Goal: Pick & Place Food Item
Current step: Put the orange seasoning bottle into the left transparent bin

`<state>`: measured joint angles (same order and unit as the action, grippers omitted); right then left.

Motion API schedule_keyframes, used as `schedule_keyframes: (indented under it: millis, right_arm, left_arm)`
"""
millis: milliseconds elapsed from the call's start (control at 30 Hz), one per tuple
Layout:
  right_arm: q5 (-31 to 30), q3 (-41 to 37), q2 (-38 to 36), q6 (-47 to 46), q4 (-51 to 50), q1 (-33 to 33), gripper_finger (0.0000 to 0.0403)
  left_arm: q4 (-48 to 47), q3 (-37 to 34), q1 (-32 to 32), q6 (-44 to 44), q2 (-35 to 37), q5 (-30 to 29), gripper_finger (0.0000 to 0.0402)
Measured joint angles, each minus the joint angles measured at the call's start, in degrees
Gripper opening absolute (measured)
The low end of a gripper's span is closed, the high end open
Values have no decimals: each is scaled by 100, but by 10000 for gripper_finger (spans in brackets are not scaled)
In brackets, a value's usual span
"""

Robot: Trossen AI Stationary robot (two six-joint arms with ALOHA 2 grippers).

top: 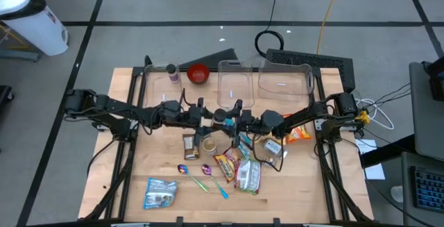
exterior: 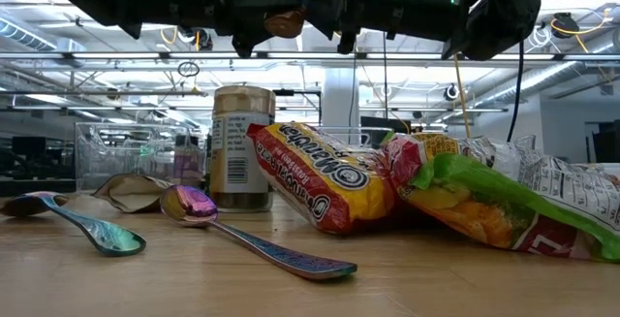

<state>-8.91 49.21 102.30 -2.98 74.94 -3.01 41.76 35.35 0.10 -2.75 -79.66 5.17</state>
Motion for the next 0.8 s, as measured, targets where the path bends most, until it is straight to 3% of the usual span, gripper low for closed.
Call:
schedule_keyframes:
  millis: [467, 800]
  right_arm:
    - [-21, -2, 0, 89, -30, 11, 169]
    - [4, -2, 0, 73, -195, 11, 169]
  left_arm:
    - [-431, 118, 109, 22, 0, 15, 307]
    - [-3202, 1504, 112, 669, 0, -20, 307]
